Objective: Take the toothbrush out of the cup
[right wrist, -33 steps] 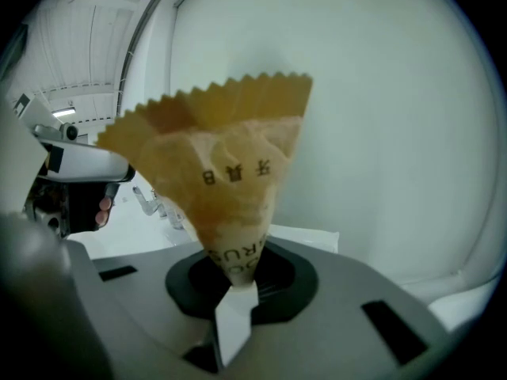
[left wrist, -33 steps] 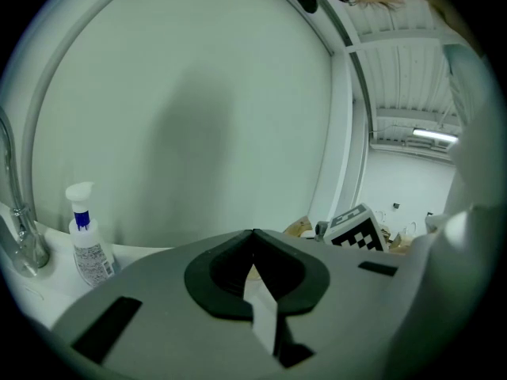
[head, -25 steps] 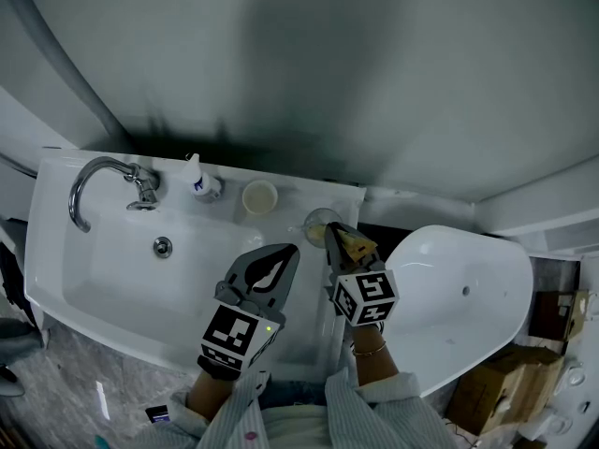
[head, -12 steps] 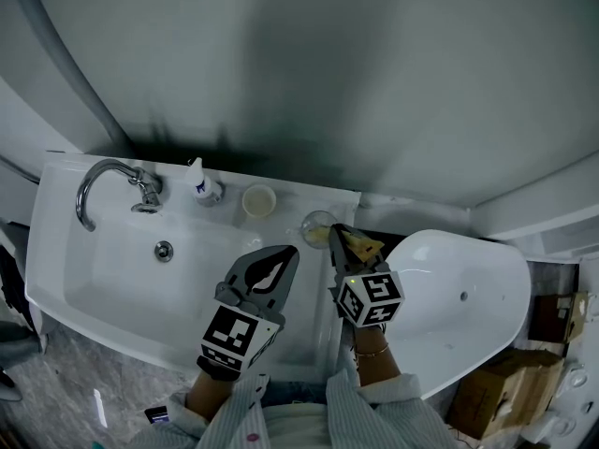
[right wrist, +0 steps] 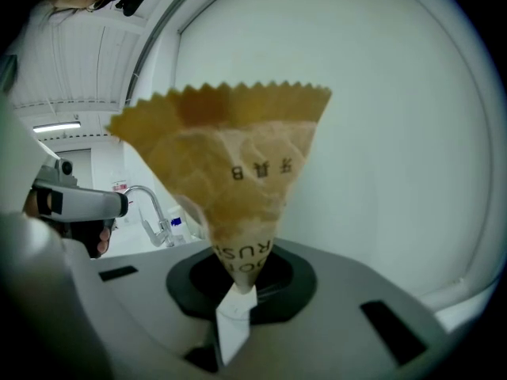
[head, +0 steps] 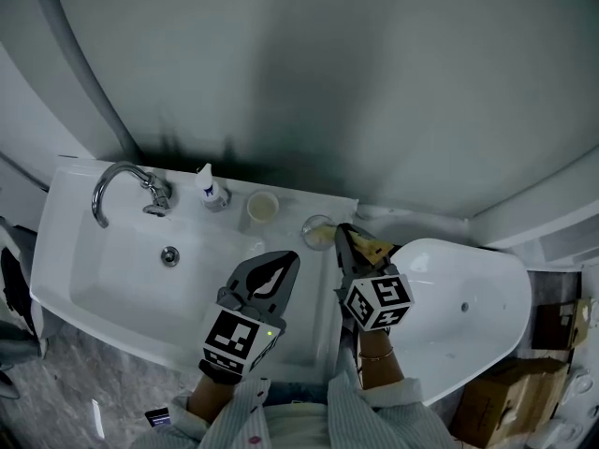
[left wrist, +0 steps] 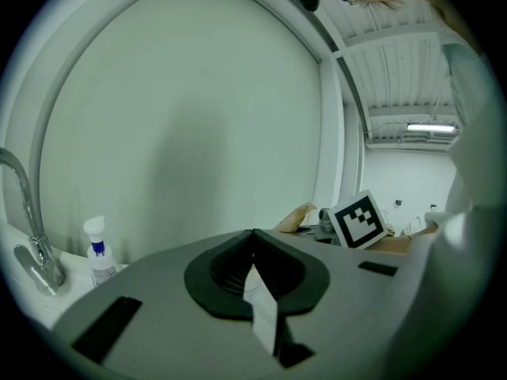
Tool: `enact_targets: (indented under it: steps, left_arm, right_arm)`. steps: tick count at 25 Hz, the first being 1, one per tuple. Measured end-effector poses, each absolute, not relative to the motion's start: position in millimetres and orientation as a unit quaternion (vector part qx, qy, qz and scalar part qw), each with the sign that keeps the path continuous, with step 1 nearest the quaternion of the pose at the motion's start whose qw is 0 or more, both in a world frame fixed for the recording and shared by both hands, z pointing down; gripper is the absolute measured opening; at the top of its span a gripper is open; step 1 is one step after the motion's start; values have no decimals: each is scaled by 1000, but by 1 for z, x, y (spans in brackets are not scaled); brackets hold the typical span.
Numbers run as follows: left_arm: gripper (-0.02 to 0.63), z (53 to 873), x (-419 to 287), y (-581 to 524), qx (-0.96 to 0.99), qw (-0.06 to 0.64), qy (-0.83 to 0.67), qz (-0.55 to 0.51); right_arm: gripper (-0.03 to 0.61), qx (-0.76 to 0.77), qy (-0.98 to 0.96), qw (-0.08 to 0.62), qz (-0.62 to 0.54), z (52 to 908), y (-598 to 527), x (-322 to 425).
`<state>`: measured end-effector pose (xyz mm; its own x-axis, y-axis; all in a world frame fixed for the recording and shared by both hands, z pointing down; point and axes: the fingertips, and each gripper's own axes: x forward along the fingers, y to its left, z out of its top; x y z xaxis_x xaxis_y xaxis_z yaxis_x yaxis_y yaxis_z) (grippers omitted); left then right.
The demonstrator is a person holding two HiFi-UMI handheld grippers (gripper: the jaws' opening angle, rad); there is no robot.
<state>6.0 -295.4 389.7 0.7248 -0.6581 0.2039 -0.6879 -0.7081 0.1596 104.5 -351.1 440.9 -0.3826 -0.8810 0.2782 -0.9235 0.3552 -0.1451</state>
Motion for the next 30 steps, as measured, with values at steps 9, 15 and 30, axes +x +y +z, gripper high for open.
enact_targets:
  steps: [9, 15, 30]
  left_arm:
    - [17, 369, 8, -271, 922, 90, -372, 59]
    - [17, 354, 11, -251, 922, 67, -378, 53]
    - [17, 336, 25, -190, 916, 47, -397, 40]
  right_arm:
    - [31, 536, -832, 35, 138, 401, -328, 106]
    - [31, 510, -850, 19, 130, 374, -299, 102]
    - [31, 448, -886, 15, 120, 346, -217, 100]
